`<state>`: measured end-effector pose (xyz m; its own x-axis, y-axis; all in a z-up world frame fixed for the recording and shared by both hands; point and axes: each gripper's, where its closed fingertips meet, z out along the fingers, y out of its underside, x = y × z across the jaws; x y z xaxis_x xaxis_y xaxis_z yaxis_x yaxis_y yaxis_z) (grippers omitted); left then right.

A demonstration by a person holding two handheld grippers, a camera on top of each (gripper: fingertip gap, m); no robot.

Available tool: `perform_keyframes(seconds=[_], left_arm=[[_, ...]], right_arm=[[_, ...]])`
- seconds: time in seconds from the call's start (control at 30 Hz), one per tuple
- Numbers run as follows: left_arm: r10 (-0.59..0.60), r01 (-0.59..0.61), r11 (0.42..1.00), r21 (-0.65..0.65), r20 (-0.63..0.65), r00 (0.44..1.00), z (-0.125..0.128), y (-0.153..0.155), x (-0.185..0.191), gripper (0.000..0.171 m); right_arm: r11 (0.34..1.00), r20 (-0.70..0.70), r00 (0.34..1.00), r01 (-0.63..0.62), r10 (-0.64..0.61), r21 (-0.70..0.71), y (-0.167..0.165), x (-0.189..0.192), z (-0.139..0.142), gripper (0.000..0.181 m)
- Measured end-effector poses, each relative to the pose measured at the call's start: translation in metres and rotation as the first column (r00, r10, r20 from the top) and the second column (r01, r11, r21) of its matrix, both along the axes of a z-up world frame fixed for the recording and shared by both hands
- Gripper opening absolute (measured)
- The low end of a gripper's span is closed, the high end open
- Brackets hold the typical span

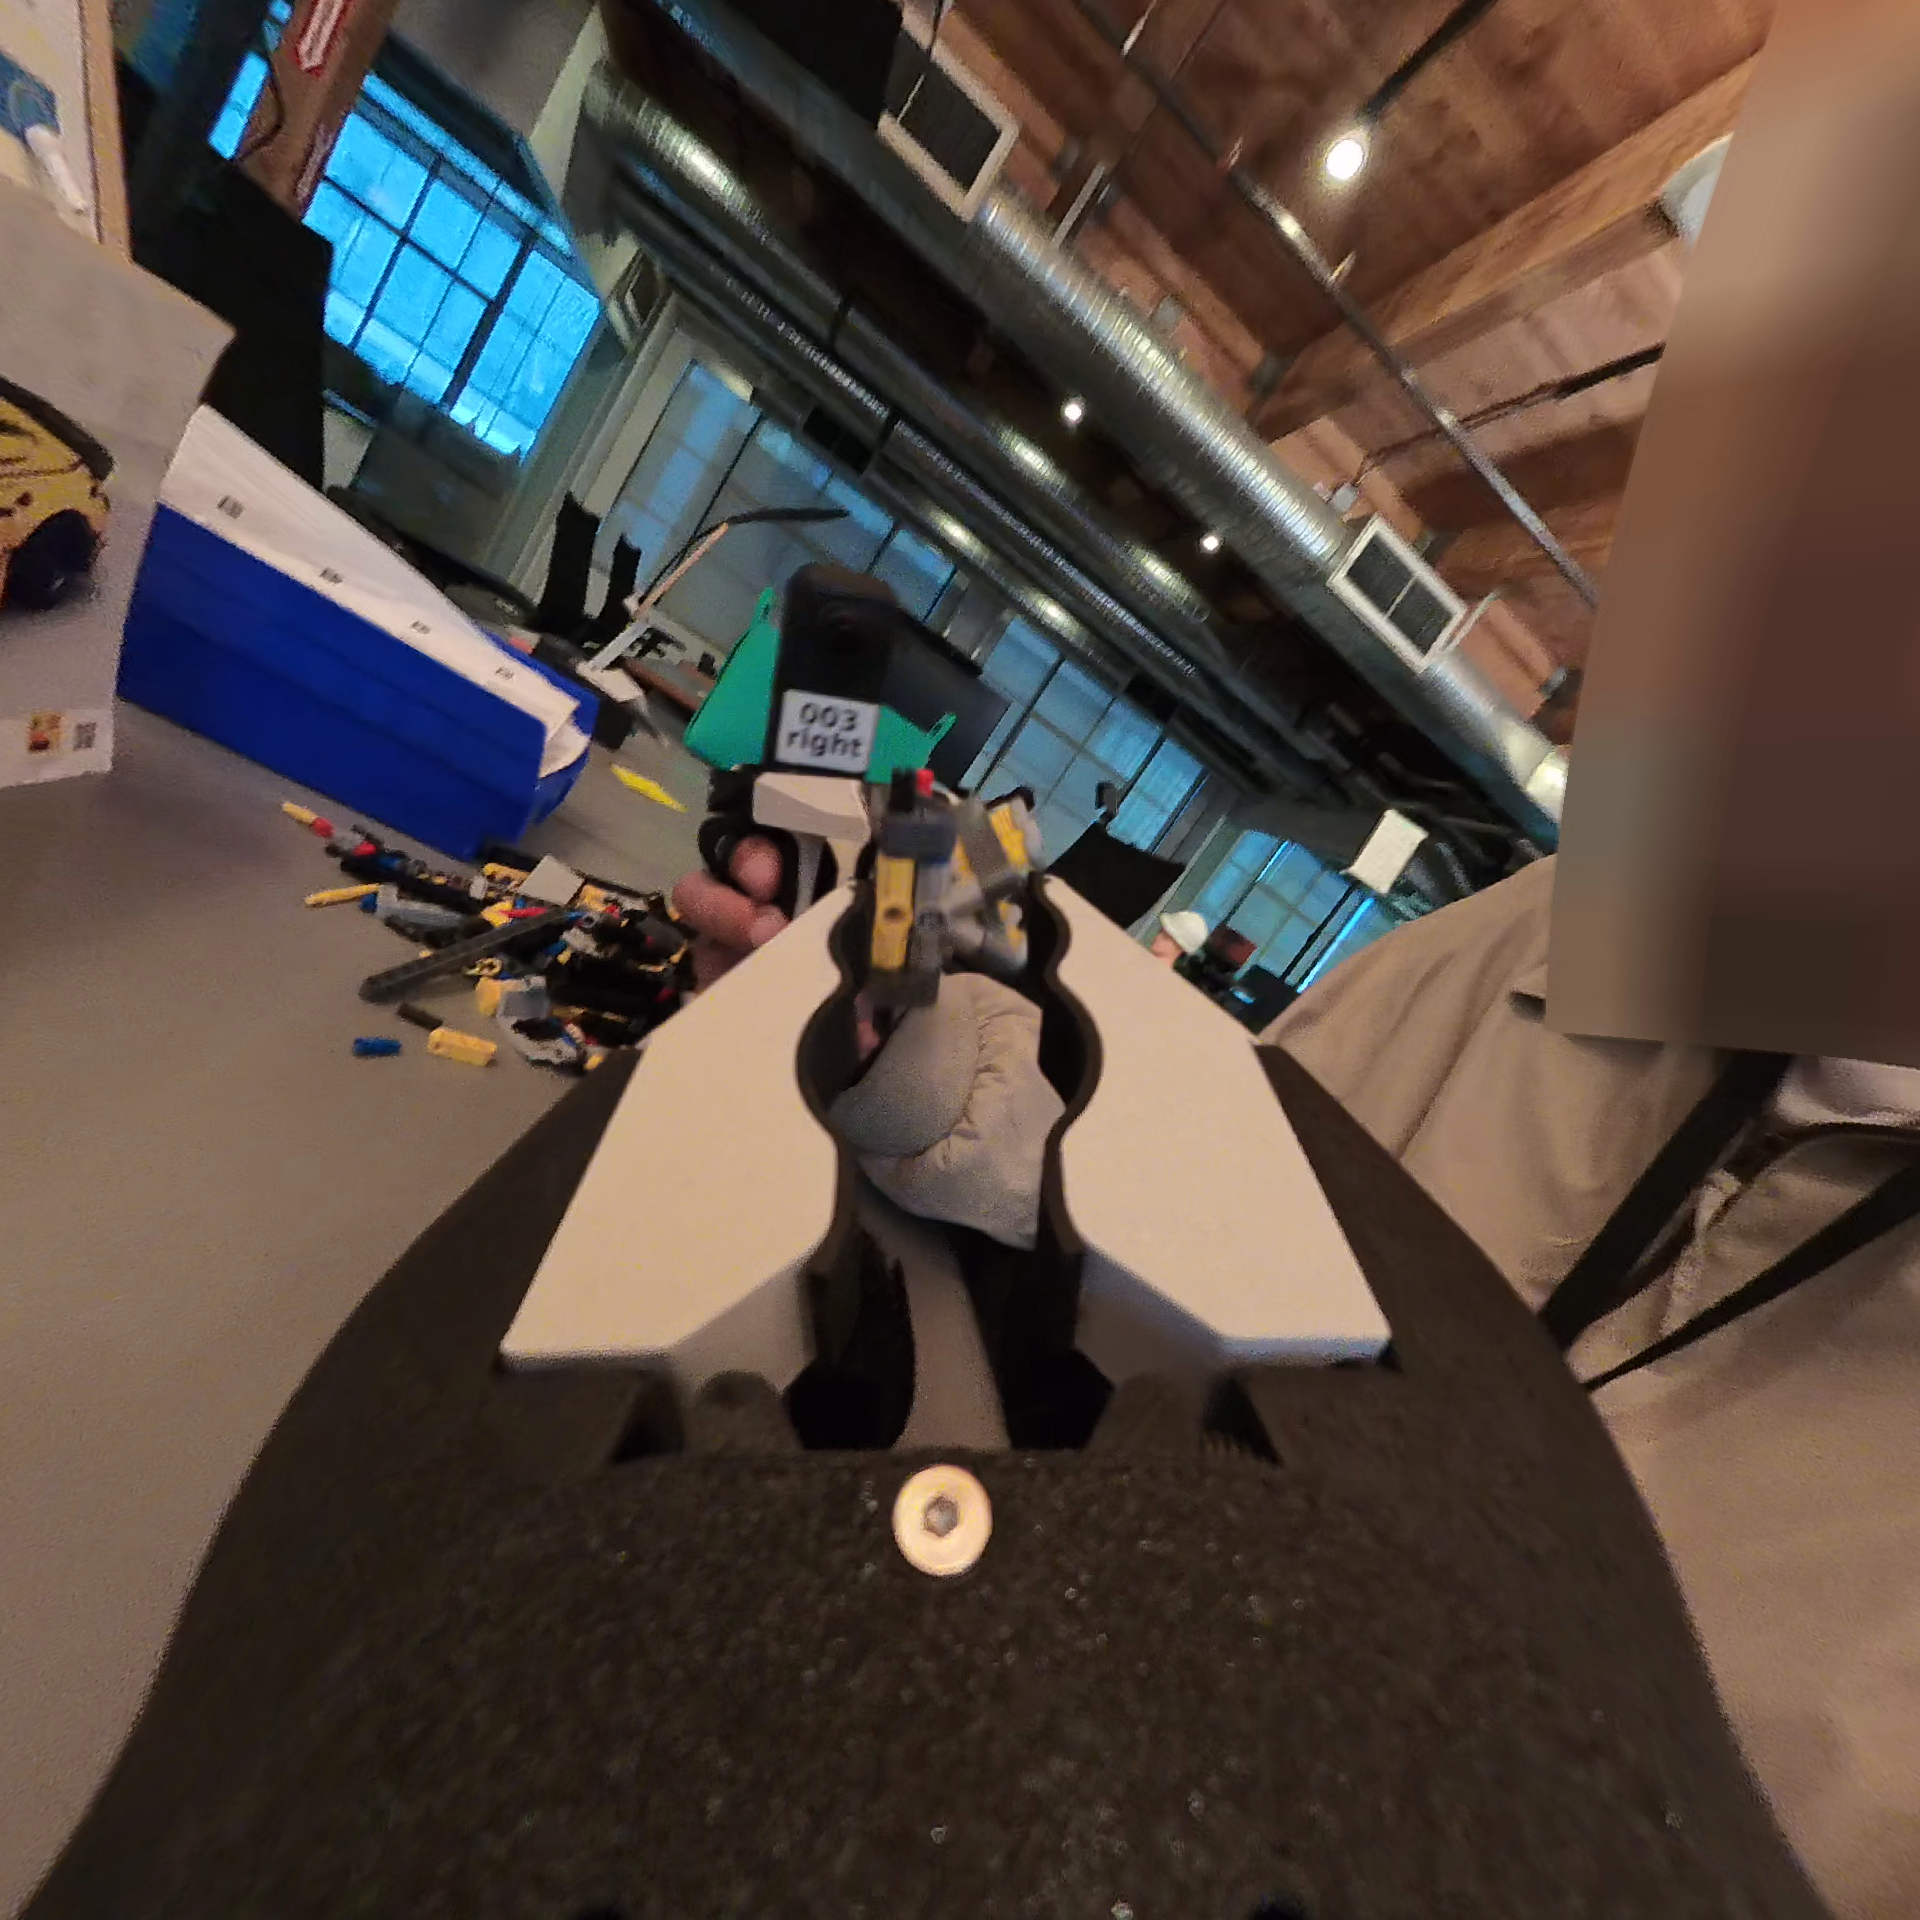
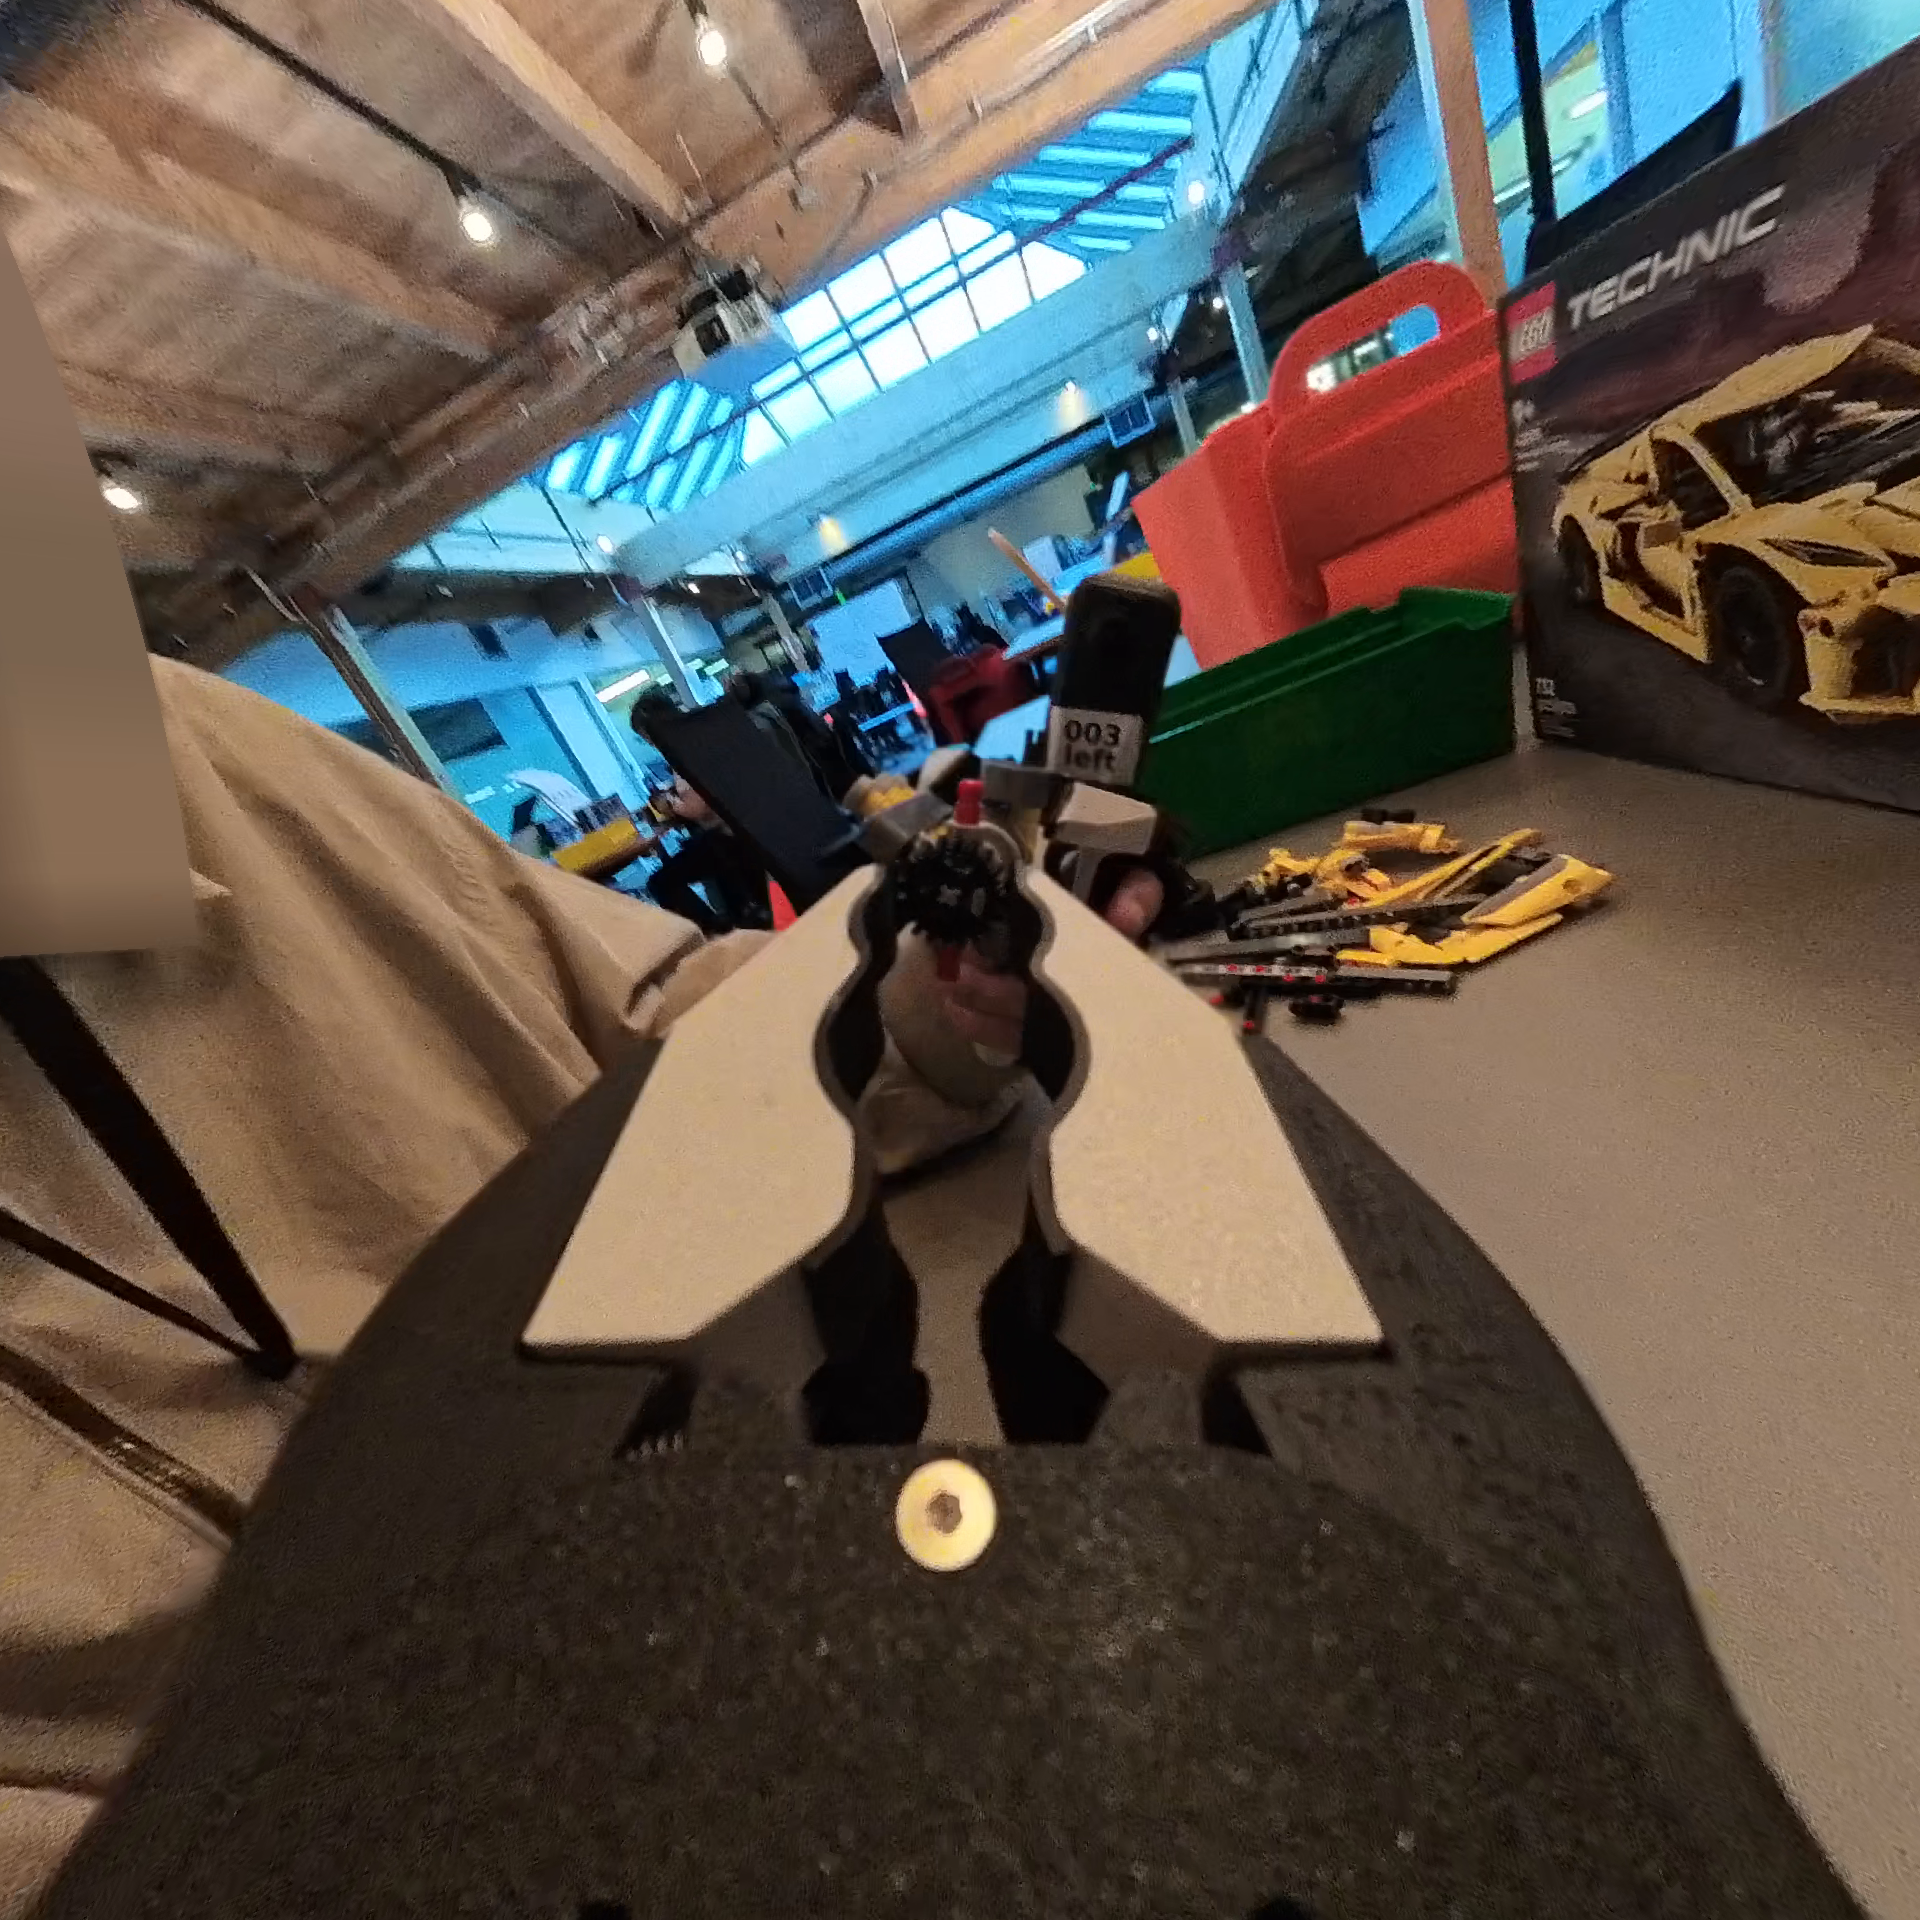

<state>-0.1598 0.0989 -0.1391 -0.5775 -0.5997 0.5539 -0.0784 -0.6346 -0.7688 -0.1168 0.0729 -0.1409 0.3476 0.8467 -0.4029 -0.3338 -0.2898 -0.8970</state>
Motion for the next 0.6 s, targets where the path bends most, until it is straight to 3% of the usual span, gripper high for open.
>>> perform_keyframes(seconds=[0.07,0.33,0.6], left_arm=[[0.040,-0.040,0.999,0.025,-0.006,0.999,-0.003,0.005,0.001,0.029],[0.004,-0.002,0.999,0.045,-0.036,0.999,-0.007,-0.013,0.011,0.032],[0.021,-0.018,0.999,0.050,-0.060,0.998,-0.012,-0.009,0.011,0.032]], right_arm=[[1.000,-0.067,0.998,-0.008,0.008,-0.009,-0.001,0.009,0.007,0.019],[1.000,0.010,1.000,-0.006,0.007,-0.024,0.004,-0.006,-0.007,0.020],[0.999,-0.034,0.999,0.017,-0.018,-0.038,0.009,-0.002,-0.006,0.019]])
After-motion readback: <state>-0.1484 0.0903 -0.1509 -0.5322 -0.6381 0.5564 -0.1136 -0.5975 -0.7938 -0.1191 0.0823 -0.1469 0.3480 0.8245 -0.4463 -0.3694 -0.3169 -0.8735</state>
